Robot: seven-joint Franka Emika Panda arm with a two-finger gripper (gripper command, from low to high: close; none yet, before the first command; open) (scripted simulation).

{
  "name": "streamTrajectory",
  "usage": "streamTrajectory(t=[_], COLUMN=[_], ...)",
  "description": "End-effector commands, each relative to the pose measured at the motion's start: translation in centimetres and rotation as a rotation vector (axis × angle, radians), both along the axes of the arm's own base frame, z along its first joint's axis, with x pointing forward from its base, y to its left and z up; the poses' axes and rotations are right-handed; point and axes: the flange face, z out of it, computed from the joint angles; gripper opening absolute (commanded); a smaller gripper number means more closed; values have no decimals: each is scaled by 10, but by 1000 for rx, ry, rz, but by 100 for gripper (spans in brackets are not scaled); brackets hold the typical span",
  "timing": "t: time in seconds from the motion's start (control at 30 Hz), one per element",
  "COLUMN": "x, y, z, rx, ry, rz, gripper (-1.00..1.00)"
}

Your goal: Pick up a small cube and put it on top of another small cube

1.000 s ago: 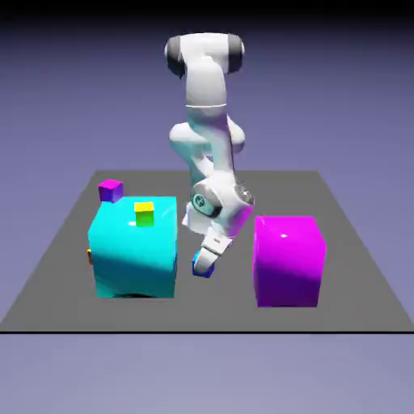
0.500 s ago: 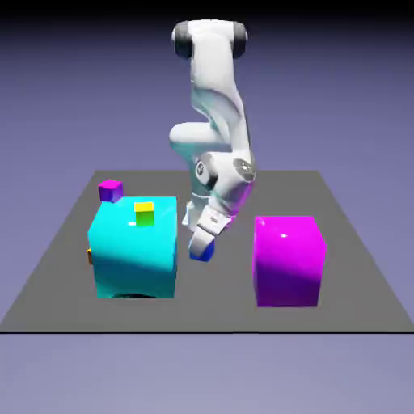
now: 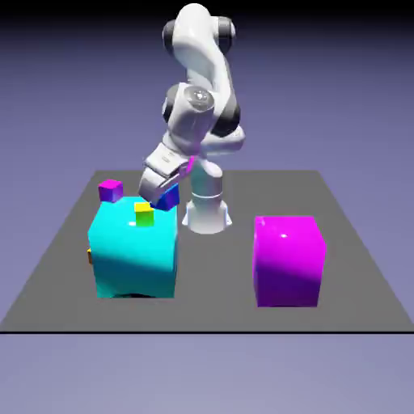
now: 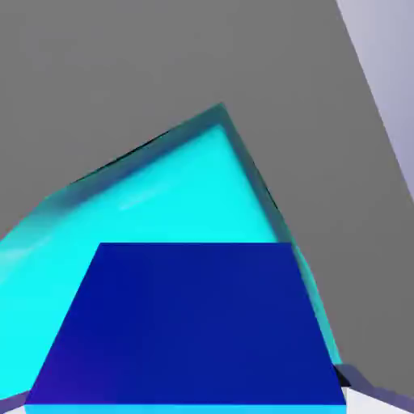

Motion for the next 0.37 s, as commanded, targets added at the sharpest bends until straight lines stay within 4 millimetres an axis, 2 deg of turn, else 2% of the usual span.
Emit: streamTrajectory(t=[0.0,0.07,0.2,0.23,0.27,0.3,0.33], x=[-9,-10,-21,-22,-22,-22,-18], y=[-6,-6,-24,-24,-24,-24,-20], z=[1,1,-64,-65,-65,-65,-49], rx=[-23,-28,-28,-28,-28,-28,-29], ry=[-18,-22,-22,-22,-22,-22,-22], rz=[-21,-24,-24,-24,-24,-24,-24], gripper=[-100,-100,-100,-100,100,100,100])
